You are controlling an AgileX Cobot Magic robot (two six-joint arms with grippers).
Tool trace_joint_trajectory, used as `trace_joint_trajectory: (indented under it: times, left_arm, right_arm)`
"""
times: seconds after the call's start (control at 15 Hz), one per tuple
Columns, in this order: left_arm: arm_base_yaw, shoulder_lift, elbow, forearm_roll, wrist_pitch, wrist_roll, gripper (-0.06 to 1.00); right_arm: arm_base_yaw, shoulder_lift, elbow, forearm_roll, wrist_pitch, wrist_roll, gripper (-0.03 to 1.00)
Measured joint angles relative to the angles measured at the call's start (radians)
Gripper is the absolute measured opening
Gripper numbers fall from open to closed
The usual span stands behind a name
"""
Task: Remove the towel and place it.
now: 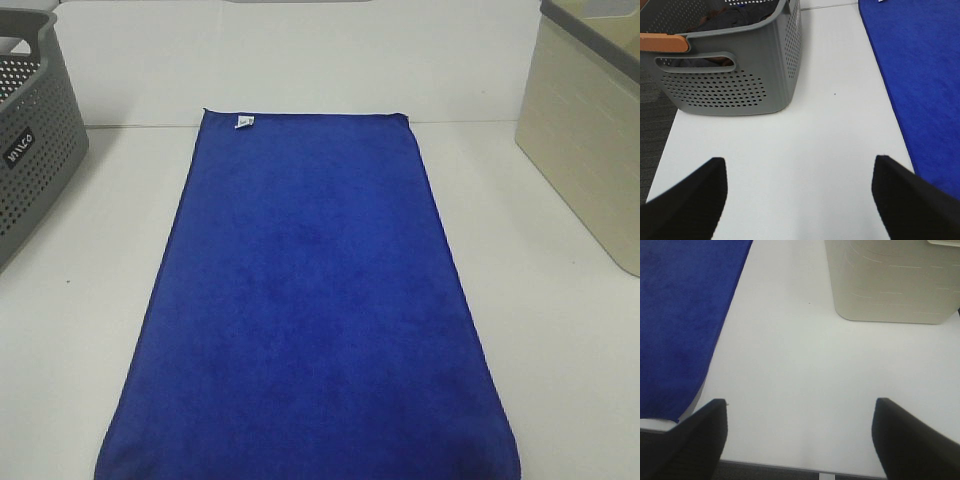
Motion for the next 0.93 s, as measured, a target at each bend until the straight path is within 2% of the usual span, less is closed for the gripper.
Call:
trace_joint_trajectory:
  times: [0.13,0.33,0.53,0.93]
  left_arm:
    - [0.0,0.0,0.0,-0.035,-0.016,0.0,0.75]
    - [0.001,0.0,0.0,-0.038,-0.02,0.0,0.75]
    - [0.056,0.0,0.0,-0.039,-0.02,0.001,0.75]
    - [0.06,0.0,0.0,-0.039,-0.021,0.004,0.75]
  right_arm:
    - [0.0,0.0,0.0,0.014,-0.001,0.005,0.78]
    - [0.0,0.0,0.0,0.019,-0.001,0.018,0.78]
    - [0.0,0.0,0.0,0.02,-0.001,0.019,0.78]
    - [0.0,0.0,0.0,0.02,-0.001,0.019,0.78]
